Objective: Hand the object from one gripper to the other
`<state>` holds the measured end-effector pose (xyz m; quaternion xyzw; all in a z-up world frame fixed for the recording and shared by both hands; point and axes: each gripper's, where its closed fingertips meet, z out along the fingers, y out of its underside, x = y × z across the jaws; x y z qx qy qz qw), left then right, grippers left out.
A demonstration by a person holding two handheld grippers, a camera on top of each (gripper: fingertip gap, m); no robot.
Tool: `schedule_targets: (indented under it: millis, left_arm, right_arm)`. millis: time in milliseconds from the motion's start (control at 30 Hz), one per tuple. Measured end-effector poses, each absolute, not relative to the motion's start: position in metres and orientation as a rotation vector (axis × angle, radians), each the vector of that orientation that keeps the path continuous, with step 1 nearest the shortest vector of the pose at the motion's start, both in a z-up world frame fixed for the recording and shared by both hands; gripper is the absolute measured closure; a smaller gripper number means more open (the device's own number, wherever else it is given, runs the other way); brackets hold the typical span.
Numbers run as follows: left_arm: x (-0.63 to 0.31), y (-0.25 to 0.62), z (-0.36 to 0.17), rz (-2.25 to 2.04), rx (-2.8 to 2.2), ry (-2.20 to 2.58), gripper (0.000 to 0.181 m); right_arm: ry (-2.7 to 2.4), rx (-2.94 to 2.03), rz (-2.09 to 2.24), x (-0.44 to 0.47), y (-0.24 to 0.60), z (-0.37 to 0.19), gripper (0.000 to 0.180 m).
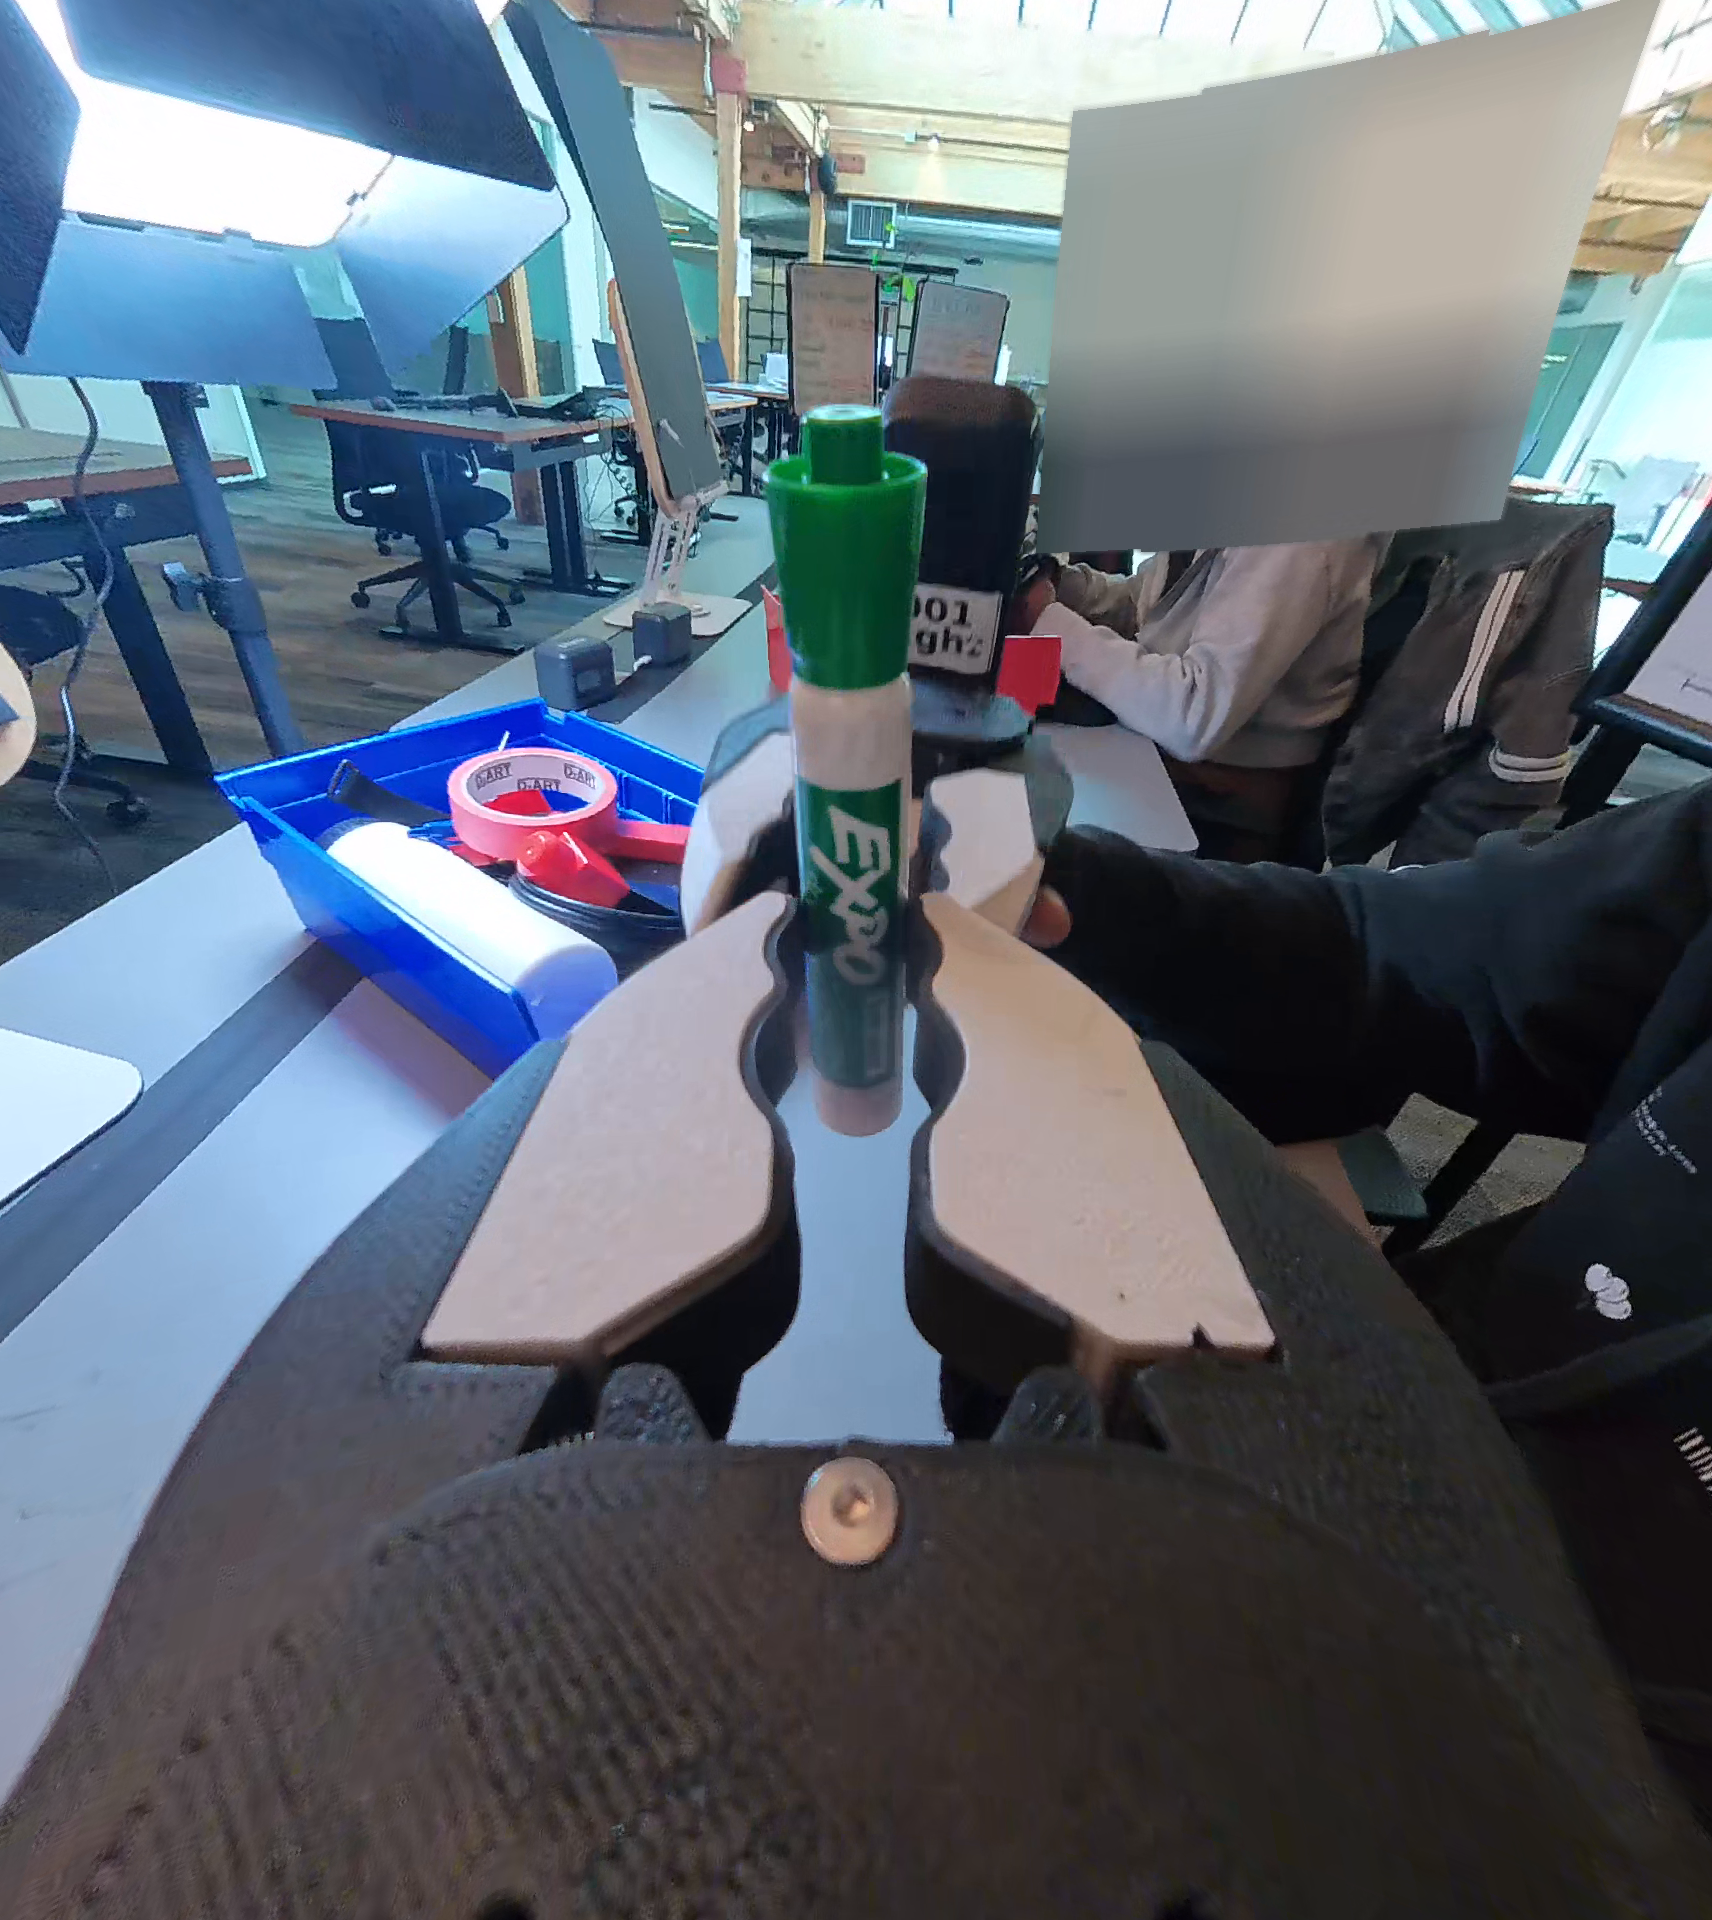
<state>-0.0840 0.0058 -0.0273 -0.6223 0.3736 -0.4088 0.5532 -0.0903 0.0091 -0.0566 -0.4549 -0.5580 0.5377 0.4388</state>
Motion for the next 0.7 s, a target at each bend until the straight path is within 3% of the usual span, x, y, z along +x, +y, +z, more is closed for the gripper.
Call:
schedule_targets:
  millis: [67, 100, 200, 333, 700]
  left_arm:
    - [-0.080, 0.005, -0.029, -0.972, -1.478, 0.890, 0.162]
    - [-0.079, 0.007, -0.031, -0.959, -1.485, 0.885, 0.162]
    - [-0.082, 0.010, -0.027, -0.947, -1.440, 0.850, 0.160]
    - [-0.085, 0.005, -0.039, -0.982, -1.470, 0.920, 0.140]
    - [-0.066, 0.004, -0.043, -1.076, -1.428, 0.885, 0.162]
  right_arm:
    - [-1.415, -1.124, 1.344, -0.102, -0.001, -0.064, 0.144]
    - [-1.425, -1.117, 1.334, -0.106, -0.004, -0.067, 0.160]
    - [-1.384, -1.112, 1.337, -0.107, -0.002, -0.060, 0.160]
    - [-1.265, -1.083, 1.449, -0.092, 0.004, -0.034, 0.160]
    - [-1.185, -1.083, 1.537, -0.094, 0.000, -0.025, 0.160]
